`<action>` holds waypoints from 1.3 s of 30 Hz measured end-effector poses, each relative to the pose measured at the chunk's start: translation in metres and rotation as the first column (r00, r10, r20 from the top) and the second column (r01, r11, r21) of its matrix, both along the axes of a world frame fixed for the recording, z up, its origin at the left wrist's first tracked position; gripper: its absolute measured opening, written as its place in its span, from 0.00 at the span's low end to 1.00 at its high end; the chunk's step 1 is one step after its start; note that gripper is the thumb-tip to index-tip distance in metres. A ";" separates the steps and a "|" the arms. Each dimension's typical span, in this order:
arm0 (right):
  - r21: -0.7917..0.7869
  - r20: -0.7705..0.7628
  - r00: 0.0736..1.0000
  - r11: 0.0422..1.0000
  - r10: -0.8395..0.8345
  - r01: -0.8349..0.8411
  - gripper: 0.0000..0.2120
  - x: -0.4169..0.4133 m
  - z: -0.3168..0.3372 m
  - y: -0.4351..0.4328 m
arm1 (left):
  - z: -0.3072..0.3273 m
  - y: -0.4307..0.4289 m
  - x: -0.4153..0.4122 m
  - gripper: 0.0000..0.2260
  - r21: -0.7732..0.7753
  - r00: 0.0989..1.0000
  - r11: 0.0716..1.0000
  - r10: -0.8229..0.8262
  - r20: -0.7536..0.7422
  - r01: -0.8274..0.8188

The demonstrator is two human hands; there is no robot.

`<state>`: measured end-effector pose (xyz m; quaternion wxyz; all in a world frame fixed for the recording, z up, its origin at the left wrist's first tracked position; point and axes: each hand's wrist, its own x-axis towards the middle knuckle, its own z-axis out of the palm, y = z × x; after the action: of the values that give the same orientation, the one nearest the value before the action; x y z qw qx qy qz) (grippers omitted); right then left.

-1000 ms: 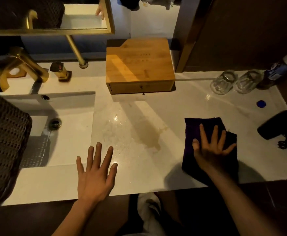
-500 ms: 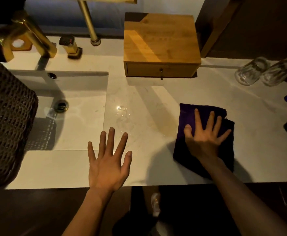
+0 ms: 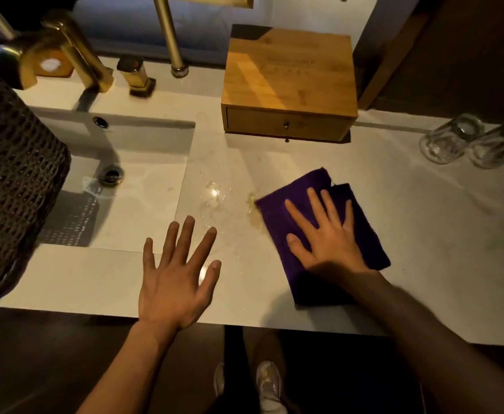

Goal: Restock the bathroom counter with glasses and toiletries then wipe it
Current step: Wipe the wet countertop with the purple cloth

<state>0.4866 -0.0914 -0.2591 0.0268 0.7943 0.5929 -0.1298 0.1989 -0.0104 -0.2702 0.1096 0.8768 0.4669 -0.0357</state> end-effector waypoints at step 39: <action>-0.020 0.028 0.934 0.935 0.355 -0.355 0.31 0.072 0.005 -0.055 | 0.000 -0.015 0.001 0.27 0.019 0.987 0.987 0.160 -0.011 -0.160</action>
<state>0.5591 -0.1469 -0.2543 0.0651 0.6760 0.7250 -0.1147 0.2004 -0.0256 -0.2698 0.1014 0.8371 0.5369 -0.0283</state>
